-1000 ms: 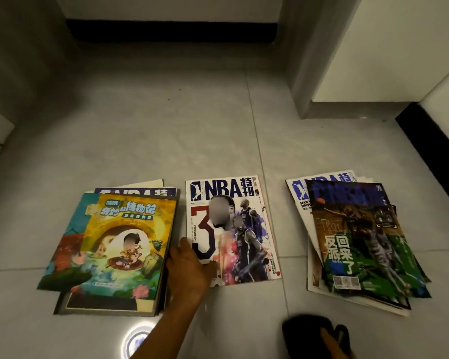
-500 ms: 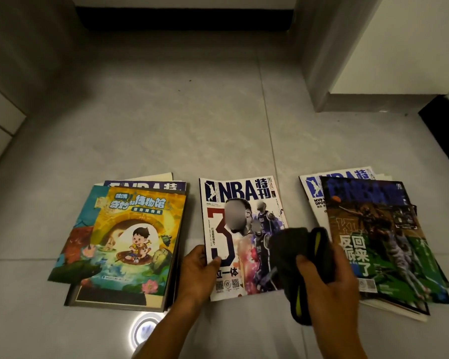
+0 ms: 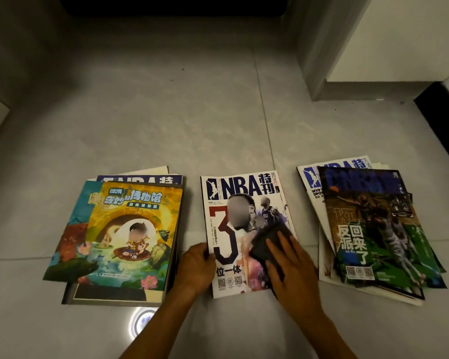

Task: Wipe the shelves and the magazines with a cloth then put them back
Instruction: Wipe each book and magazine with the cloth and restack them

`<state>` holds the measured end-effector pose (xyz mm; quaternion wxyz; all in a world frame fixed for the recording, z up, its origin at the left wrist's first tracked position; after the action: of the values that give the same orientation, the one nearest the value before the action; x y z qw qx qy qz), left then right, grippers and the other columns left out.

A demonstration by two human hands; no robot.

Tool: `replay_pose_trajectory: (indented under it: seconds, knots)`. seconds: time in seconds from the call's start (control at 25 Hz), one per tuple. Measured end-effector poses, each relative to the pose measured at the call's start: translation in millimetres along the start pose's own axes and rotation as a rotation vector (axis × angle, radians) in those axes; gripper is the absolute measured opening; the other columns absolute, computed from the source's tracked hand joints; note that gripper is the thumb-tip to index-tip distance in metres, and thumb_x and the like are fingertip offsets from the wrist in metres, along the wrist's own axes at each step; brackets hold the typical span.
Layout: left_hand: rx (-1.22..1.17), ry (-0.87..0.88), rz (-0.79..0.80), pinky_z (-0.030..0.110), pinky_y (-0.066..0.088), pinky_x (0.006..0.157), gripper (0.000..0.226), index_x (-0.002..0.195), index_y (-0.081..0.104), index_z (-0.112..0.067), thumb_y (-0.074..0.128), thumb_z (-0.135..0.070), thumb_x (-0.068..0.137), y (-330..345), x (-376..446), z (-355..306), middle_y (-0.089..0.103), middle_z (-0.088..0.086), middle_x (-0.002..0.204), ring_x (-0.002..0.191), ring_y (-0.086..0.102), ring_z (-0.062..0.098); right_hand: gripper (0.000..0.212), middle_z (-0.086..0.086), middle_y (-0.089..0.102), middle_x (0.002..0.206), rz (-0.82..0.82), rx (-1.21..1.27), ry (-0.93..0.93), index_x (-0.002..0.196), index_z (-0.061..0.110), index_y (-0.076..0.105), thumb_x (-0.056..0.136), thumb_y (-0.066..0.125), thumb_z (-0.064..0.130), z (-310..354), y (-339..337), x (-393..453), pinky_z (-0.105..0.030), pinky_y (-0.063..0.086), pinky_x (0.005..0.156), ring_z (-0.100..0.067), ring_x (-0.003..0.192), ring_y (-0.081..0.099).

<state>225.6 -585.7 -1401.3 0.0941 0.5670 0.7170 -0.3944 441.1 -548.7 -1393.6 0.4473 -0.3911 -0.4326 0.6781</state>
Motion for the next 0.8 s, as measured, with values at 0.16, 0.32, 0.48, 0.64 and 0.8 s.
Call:
replay_pose_trajectory:
  seconds: [0.16, 0.32, 0.48, 0.64, 0.8]
  knots:
    - [0.013, -0.008, 0.012, 0.035, 0.05, 0.093, 0.027, 0.121, 0.06, -0.015, 0.056, -0.016, 0.095, 0.7, 0.2, -0.2, 0.062, 0.006, 0.128, 0.115, 0.06, 0.024, 0.051, -0.002, 0.038, 0.149, -0.059, -0.046, -0.217, 0.142, 0.031, 0.036, 0.099, 0.018, 0.051, 58.5, 34.3, -42.6, -0.047, 0.019, 0.115, -0.026, 0.139, 0.029]
    - [0.043, -0.01, 0.034, 0.038, 0.051, 0.096, 0.029, 0.124, 0.058, -0.015, 0.055, -0.016, 0.095, -1.5, 2.1, -2.5, 0.06, 0.006, 0.13, 0.117, 0.059, 0.024, 0.046, 0.003, 0.043, 0.147, -0.039, -0.05, -0.398, 0.138, 0.033, 0.043, 0.099, 0.027, 0.049, 28.7, 20.5, -22.0, -0.05, 0.034, 0.107, -0.018, 0.139, 0.029]
    - [0.023, -0.033, 0.047, 0.041, 0.053, 0.092, 0.028, 0.123, 0.058, -0.015, 0.054, -0.016, 0.096, -0.3, 3.3, 1.4, 0.062, 0.006, 0.128, 0.112, 0.062, 0.025, 0.051, -0.009, 0.048, 0.143, -0.146, 0.069, 0.114, 0.137, 0.025, 0.047, 0.096, 0.028, 0.049, 14.4, 14.3, -12.9, -0.06, 0.038, 0.1, -0.035, 0.132, 0.043]
    - [-0.007, -0.015, 0.074, 0.043, 0.05, 0.099, 0.031, 0.126, 0.058, -0.016, 0.055, -0.017, 0.095, 0.2, 4.0, -0.6, 0.059, 0.006, 0.132, 0.119, 0.057, 0.025, 0.044, 0.005, 0.043, 0.147, -0.006, -0.018, -0.466, 0.138, 0.035, 0.044, 0.098, 0.027, 0.048, 64.5, 28.2, -22.7, -0.048, 0.034, 0.107, -0.018, 0.139, 0.032]
    - [0.0, -0.024, 0.098, 0.048, 0.055, 0.088, 0.028, 0.123, 0.058, -0.015, 0.054, -0.014, 0.095, -1.7, 7.8, 2.8, 0.063, 0.008, 0.126, 0.109, 0.064, 0.026, 0.046, 0.001, 0.038, 0.148, -0.124, 0.173, -0.041, 0.138, 0.027, 0.046, 0.096, 0.038, 0.043, -28.8, -2.2, -6.7, -0.058, 0.032, 0.107, -0.025, 0.14, 0.03]
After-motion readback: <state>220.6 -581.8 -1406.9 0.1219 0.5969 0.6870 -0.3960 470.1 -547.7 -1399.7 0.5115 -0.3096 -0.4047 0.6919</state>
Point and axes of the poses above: each hand's wrist, its own x-axis towards the middle knuckle, its own y-axis out of the palm, z = x × y, the point moved 7 cm from there along x, towards the middle knuckle
